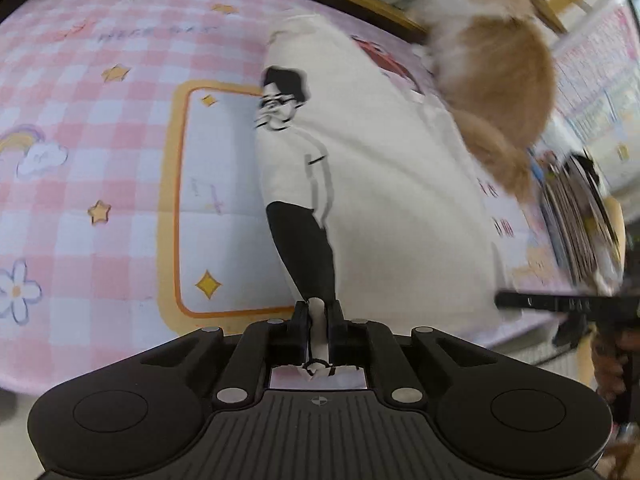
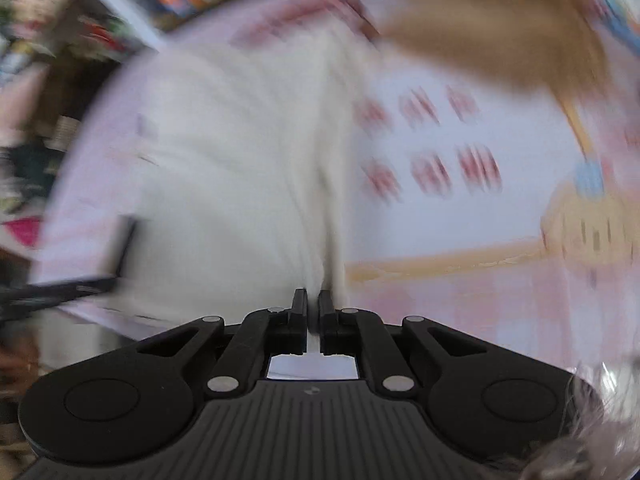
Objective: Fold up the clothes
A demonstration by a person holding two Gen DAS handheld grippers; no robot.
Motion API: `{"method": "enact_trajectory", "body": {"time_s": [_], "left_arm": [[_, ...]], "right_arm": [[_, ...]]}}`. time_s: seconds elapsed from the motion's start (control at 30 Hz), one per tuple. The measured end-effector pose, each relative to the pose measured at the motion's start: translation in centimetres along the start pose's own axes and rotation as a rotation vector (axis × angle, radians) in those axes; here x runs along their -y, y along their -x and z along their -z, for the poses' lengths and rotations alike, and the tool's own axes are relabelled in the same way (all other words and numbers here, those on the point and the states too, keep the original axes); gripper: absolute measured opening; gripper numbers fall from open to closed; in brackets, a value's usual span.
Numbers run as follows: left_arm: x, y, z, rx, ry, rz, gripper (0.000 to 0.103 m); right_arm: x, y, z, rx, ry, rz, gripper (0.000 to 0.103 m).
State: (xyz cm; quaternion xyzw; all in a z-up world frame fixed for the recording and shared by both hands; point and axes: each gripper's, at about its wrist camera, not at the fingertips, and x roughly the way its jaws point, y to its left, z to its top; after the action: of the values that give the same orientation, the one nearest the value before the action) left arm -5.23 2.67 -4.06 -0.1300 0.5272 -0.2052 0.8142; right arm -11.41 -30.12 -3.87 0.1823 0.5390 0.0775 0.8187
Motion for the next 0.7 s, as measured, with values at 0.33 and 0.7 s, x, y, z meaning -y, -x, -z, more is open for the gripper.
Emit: {"method": "enact_trajectory", "body": {"time_s": [0.33,0.7], "left_arm": [[-3.3,1.3,-8.4,0.163,0.048,0.109,0.046],[-5.8,-6.7,-17.6,0.143,0.177,0.046,0.063]], "right_arm": [[-1.6,1.2,0.4,0.135,0.018,0.117,0.038],[-1.7,-0.7,0.9,0.141,0.017,0.159,0.024]]}}
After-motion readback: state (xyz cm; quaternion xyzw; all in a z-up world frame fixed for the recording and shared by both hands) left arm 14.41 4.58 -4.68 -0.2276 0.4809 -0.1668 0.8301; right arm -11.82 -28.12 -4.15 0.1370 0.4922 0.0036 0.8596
